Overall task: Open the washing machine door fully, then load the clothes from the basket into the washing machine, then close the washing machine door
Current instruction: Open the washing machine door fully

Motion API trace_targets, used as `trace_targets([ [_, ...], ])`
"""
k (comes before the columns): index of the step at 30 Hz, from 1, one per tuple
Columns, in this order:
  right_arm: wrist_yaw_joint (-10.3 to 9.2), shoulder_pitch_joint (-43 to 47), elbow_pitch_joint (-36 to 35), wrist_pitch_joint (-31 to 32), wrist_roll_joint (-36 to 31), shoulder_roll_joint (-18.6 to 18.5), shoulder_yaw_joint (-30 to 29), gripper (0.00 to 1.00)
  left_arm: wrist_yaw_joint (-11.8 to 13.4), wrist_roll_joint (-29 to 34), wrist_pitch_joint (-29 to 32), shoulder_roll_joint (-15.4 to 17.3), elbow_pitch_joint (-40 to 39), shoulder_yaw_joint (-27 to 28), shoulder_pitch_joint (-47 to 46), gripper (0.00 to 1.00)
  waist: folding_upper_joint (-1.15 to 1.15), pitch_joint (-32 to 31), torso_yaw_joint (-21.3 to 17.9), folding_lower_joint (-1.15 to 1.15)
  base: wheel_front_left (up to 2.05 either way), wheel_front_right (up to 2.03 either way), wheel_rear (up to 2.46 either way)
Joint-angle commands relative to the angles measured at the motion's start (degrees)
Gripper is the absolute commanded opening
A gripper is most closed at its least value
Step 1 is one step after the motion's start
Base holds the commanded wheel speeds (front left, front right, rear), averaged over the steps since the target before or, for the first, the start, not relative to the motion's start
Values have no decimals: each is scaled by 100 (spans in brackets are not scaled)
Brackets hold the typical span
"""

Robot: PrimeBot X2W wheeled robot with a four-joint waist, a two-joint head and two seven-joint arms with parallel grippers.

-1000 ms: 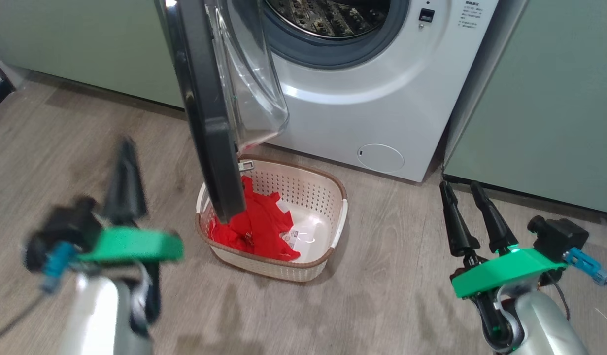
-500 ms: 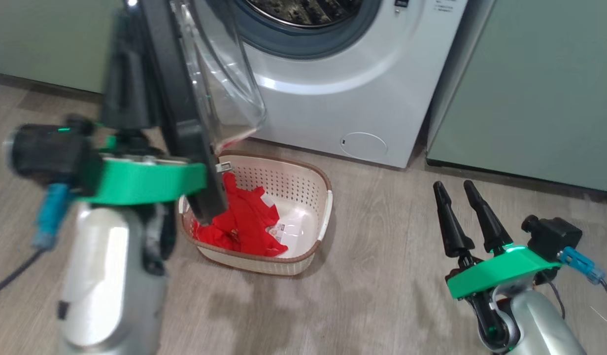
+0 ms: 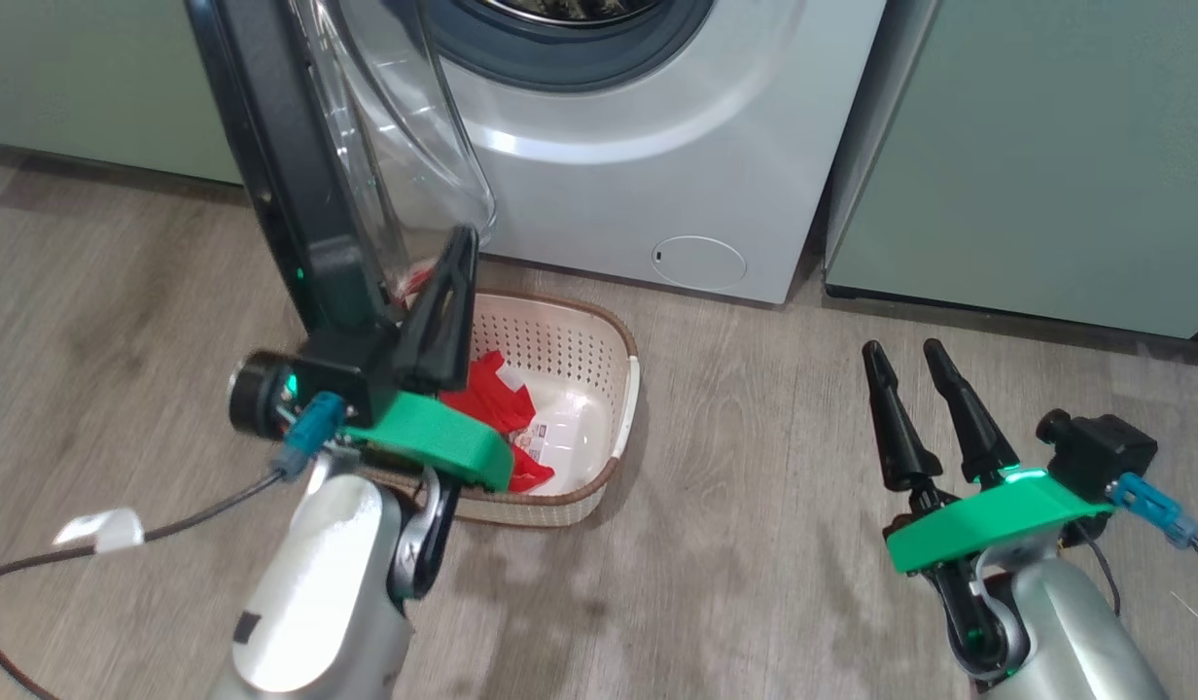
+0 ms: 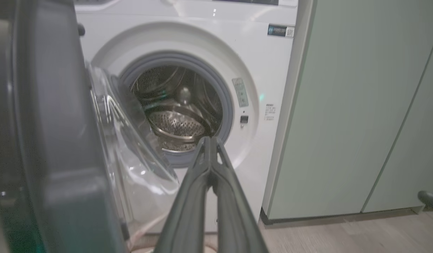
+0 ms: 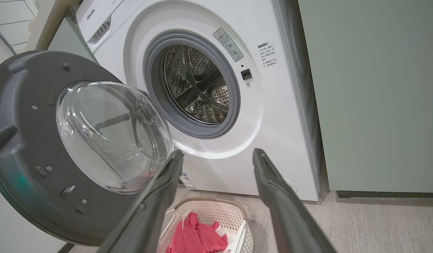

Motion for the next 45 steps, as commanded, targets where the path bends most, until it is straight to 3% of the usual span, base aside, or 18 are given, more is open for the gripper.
trace_targets([
  [1, 1, -247, -182, -52, -51, 29, 105, 100, 39, -59, -25, 79, -35, 125, -137, 0, 0, 19, 2, 0, 0, 0, 0],
  [14, 1, -298, -157, -52, -65, -3, 119, 100, -1, -262, -25, 79, 717, 390, -170, 0, 0, 120, 135, 0, 0, 0, 0],
  [32, 1, -368, -106, -52, -90, -141, 267, 100, -21, -484, -25, 79, 941, 514, -237, 0, 0, 281, 602, 0, 0, 0, 0],
  [45, 1, -565, -86, -52, -124, -307, 388, 100, -97, -275, -25, 79, 919, 1455, -484, 0, 0, 717, 930, 0, 0, 0, 0],
])
